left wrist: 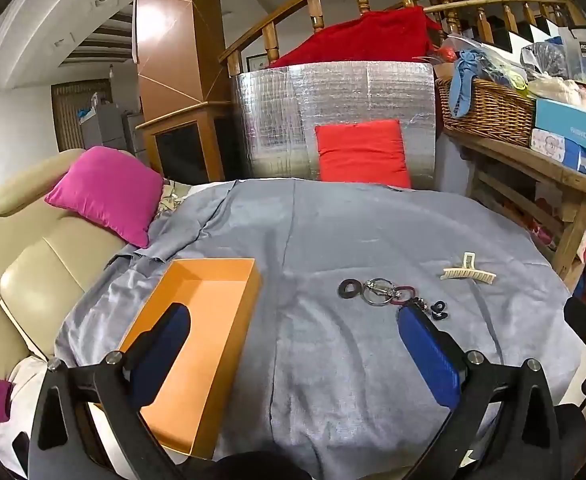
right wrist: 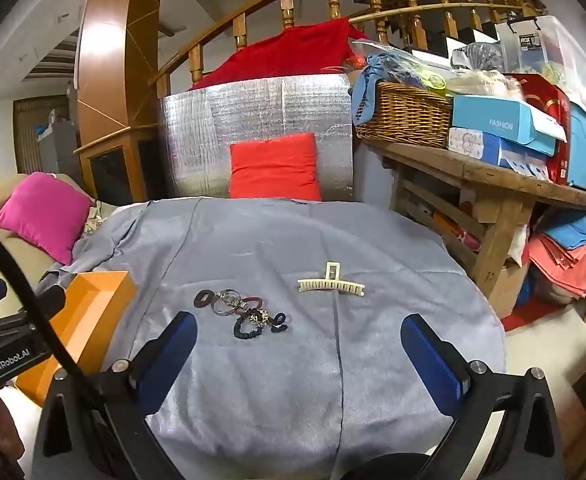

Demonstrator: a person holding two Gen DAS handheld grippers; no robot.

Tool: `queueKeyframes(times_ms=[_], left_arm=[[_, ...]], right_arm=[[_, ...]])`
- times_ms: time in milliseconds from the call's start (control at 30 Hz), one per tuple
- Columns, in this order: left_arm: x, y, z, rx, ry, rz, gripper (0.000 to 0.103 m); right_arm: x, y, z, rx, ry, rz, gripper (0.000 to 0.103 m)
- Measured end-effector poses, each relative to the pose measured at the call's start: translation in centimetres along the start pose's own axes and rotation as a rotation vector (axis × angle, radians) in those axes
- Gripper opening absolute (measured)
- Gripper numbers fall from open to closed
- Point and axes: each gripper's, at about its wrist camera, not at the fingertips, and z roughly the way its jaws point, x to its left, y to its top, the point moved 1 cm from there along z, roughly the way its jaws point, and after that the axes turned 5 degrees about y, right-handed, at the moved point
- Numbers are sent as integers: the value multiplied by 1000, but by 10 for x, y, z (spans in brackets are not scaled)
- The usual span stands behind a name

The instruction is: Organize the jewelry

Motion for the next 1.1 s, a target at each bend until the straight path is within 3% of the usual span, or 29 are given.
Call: queueKeyframes(times_ms=[1100], left_arm=[[-8,-18,41,113,-19,4,103]], right_arm=[[4,-9,45,91,-41,-7,103]])
